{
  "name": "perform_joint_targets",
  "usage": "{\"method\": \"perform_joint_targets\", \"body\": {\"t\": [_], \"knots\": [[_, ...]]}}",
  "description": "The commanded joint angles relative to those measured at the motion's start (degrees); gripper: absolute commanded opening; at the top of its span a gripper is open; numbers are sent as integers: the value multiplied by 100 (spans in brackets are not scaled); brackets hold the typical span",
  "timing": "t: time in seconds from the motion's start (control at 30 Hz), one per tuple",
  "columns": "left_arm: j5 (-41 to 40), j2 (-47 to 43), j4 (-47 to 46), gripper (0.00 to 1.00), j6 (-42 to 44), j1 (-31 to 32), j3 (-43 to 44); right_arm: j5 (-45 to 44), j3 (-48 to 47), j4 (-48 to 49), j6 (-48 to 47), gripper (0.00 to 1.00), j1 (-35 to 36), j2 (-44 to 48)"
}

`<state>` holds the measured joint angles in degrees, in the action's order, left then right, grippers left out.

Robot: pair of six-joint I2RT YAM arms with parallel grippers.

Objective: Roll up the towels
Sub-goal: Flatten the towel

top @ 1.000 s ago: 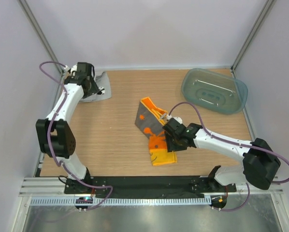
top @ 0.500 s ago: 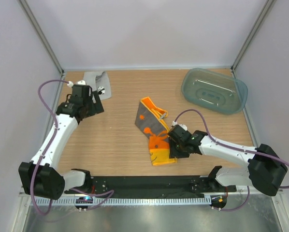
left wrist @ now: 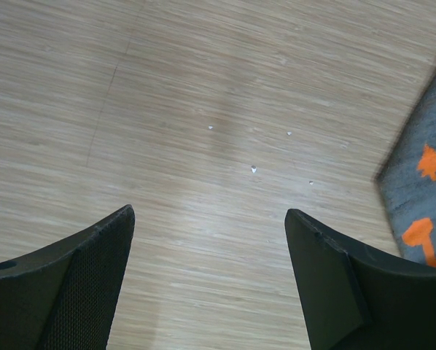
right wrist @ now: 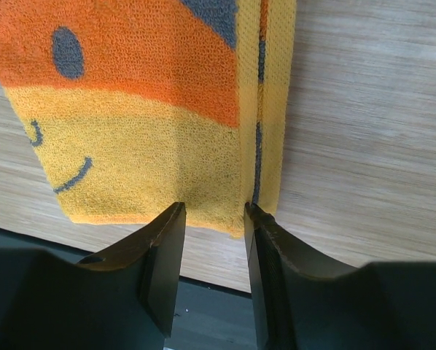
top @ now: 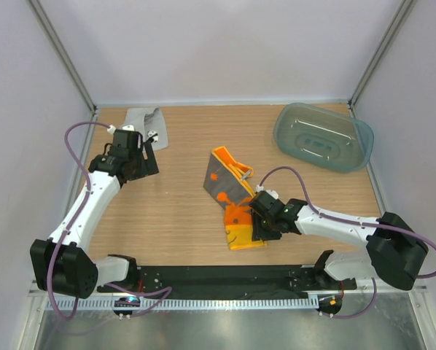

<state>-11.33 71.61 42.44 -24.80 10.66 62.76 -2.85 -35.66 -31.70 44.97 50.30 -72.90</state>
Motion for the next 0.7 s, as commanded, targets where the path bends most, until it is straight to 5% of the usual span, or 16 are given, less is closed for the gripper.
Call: {"method": "perform_joint_targets", "body": {"t": [0.0,0.67], "knots": [[-27,-157,-183,84,124,7,140,-163,-37,24,143,45,67,66],[-88,-218,-183,84,150,42,113,-260,33,85,249,49,190,-40]]}}
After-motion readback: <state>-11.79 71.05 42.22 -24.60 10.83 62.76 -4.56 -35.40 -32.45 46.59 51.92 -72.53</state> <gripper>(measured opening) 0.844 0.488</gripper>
